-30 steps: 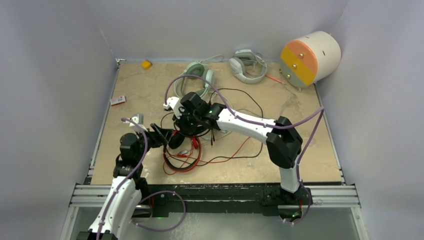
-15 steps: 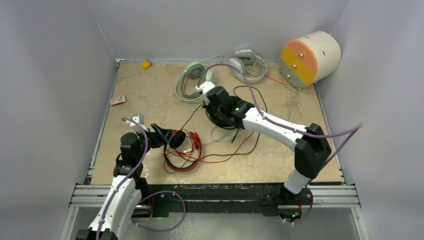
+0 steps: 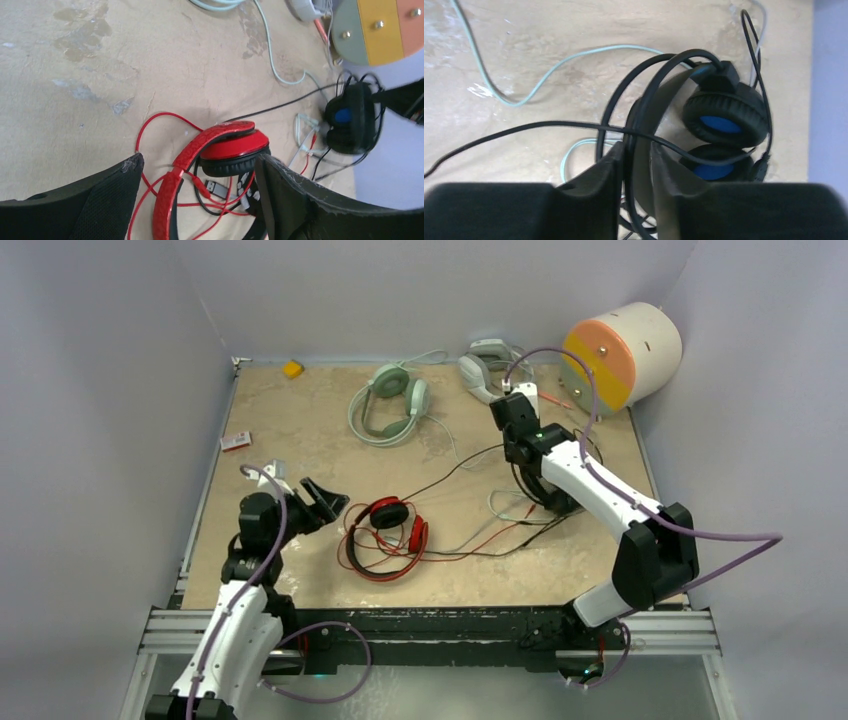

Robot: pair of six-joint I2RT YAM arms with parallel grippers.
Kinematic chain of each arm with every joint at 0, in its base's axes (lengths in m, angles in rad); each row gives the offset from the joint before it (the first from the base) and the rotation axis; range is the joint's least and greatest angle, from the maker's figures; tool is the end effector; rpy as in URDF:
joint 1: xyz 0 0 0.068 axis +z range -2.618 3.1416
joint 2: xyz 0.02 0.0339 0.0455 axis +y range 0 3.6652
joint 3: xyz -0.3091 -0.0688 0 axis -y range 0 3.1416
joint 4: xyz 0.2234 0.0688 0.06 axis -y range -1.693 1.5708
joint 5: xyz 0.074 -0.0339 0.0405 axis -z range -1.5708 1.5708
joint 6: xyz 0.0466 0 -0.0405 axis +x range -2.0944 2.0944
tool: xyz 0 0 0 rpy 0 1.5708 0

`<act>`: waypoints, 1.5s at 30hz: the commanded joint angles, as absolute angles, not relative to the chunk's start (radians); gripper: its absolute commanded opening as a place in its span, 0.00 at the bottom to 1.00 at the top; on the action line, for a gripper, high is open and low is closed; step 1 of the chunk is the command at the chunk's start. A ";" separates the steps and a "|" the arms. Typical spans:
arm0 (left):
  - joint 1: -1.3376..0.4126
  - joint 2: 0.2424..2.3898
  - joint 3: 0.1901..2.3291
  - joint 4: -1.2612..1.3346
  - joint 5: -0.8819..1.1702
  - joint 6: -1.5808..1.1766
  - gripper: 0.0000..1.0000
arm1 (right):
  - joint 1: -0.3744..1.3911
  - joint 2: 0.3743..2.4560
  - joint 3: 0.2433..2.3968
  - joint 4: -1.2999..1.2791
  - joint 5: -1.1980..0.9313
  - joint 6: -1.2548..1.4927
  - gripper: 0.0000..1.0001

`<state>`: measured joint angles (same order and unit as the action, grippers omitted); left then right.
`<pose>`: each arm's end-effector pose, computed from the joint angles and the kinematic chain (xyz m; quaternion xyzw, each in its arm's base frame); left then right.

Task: Wrap the headphones
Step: Move the headphones to the center of the board, then pick up the headphones from the center of the board.

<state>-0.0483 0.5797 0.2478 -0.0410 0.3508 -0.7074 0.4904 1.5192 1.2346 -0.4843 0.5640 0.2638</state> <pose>0.1009 -0.0209 0.2238 -0.1701 0.8013 -0.3388 0.4628 0.2912 0.1272 0.3382 0.0079 0.8909 -0.1002 0.4429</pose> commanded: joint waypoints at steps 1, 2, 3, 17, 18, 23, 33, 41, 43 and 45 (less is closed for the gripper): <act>-0.052 0.623 0.418 -0.267 0.269 -0.831 0.81 | 0.512 1.490 1.233 -0.494 0.555 0.243 0.39; -0.052 0.637 0.444 -0.308 0.260 -0.847 0.81 | 0.521 1.481 1.225 -0.485 0.483 0.232 0.44; -0.052 0.650 0.467 -0.347 0.255 -0.857 0.80 | 0.537 1.470 1.216 -0.460 0.434 0.218 0.48; -0.056 0.704 0.461 -0.543 0.360 -0.986 0.71 | 0.859 1.517 1.218 -0.316 0.051 0.132 0.77; -0.060 0.697 0.450 -0.544 0.363 -0.989 0.71 | 0.896 1.524 1.217 -0.299 0.058 0.114 0.81; -0.093 0.668 0.408 -0.537 0.349 -1.015 0.71 | 1.011 1.608 1.265 -0.245 0.078 -0.010 0.99; -0.106 0.774 0.367 -0.428 0.327 -0.997 0.66 | 1.017 1.796 1.463 -0.323 0.003 -0.255 0.99; -0.106 0.750 0.361 -0.406 0.282 -0.979 0.66 | 1.015 1.911 1.546 -0.337 -0.102 -0.355 0.97; -0.106 0.726 0.373 -0.441 0.245 -0.987 0.66 | 1.016 1.937 1.558 -0.338 -0.112 -0.359 0.96; -0.106 0.702 0.387 -0.489 0.193 -1.011 0.66 | 1.016 1.958 1.564 -0.334 -0.115 -0.364 0.93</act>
